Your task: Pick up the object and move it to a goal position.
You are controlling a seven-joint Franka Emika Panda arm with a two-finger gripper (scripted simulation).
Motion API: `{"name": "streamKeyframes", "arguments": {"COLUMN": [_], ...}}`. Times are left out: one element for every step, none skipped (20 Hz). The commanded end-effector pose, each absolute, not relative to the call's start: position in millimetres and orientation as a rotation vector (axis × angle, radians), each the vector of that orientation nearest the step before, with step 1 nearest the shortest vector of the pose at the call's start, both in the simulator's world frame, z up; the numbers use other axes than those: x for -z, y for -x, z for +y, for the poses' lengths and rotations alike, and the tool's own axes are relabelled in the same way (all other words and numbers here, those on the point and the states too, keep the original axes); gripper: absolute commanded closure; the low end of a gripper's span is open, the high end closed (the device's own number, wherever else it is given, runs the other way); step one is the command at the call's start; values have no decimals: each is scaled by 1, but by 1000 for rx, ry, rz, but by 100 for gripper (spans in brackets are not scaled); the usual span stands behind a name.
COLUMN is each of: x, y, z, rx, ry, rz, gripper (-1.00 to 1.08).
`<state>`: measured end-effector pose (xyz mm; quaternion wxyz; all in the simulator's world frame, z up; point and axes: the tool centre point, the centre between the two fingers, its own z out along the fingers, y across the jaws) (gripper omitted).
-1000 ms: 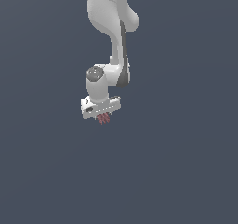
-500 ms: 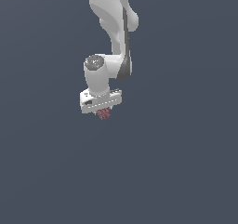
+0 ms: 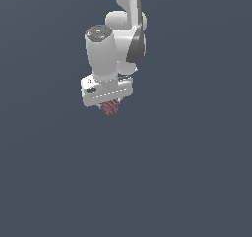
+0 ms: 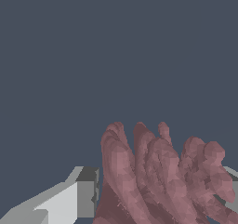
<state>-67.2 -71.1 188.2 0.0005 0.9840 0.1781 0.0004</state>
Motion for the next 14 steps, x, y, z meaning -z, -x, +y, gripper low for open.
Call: {"name": "streamKeyframes", "arguments": {"x": [-216, -227, -238, -248, -259, -270, -280, -291, -301, -312, -322, -333, -343, -353], "y": [67, 67, 67, 67, 66, 66, 66, 65, 65, 65, 64, 64, 63, 63], "z": [-67, -66, -64, -63, -62, -60, -59, -58, -56, -55, -54, -52, -51, -50], "rx": [-1, -1, -1, -1, -1, -1, -1, -1, -1, -1, 0, 0, 0, 0], "ry": [-3090, -3090, -3090, -3090, -3090, -3090, -3090, -3090, -3090, -3090, -3091, -3091, -3091, -3091], "rz": [560, 560, 560, 560, 560, 560, 560, 560, 560, 560, 560, 560, 560, 560], "gripper": [108, 108, 108, 108, 108, 108, 108, 108, 108, 108, 108, 108, 108, 108]}}
